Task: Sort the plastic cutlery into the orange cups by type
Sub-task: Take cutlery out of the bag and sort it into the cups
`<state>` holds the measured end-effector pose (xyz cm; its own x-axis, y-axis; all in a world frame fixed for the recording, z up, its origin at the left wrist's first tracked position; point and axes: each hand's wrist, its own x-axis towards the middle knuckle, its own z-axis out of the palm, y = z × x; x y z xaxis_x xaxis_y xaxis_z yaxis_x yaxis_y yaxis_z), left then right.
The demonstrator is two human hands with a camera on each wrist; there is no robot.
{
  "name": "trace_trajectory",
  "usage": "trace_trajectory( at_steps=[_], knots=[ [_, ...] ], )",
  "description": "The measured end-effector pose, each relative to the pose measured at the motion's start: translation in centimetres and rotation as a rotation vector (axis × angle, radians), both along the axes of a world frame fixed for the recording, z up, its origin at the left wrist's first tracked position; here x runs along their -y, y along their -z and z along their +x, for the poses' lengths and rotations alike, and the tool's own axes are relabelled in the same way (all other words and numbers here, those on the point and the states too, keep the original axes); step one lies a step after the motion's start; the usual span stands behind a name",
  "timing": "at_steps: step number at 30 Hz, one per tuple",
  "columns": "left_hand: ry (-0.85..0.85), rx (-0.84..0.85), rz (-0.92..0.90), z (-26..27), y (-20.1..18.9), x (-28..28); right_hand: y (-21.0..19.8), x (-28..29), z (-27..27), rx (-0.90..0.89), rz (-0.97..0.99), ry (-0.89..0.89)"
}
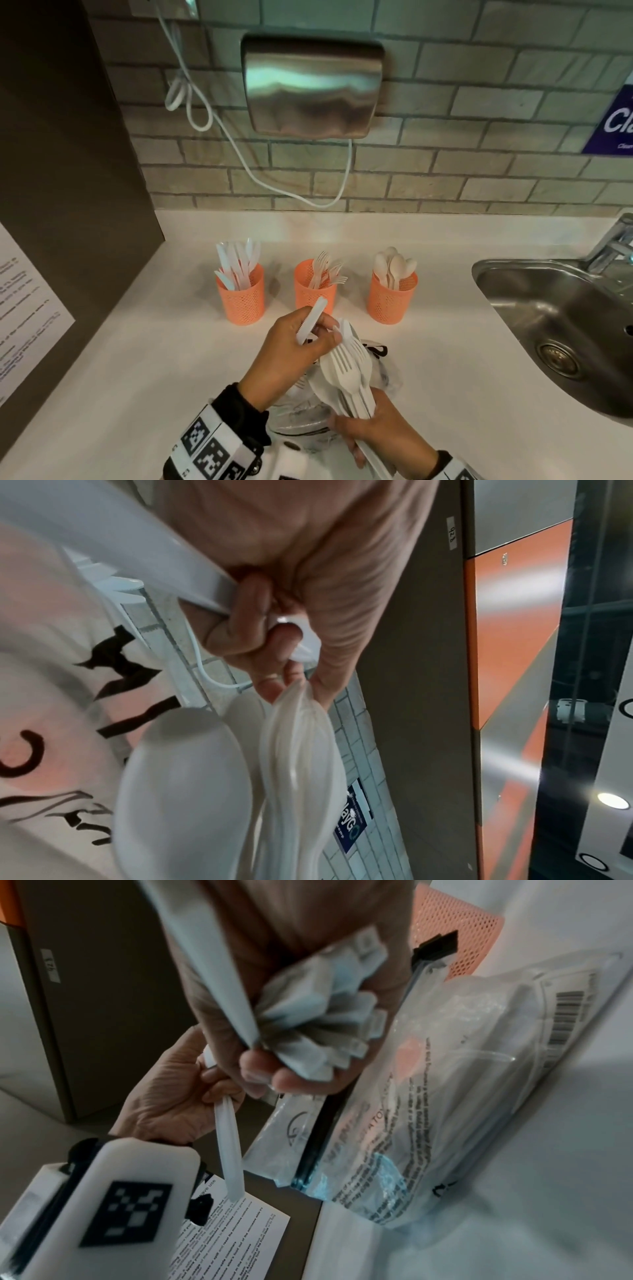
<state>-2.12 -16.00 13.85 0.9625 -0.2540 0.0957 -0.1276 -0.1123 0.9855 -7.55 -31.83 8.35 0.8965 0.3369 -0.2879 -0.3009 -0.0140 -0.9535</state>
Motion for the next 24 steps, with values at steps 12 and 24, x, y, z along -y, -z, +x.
trace_trajectory(
  at_steps=[12, 24],
  knots=[
    [-0.032, -0.045, -0.120, 0.7, -0.9, 0.3, -0.9, 0.7, 0.1, 0.013, 0.019, -0.009],
    [-0.024, -0.001, -0.109, 0.2, 0.0, 0.3, -0.6, 0.8, -0.5, -0.105, 0.069, -0.065]
  ],
)
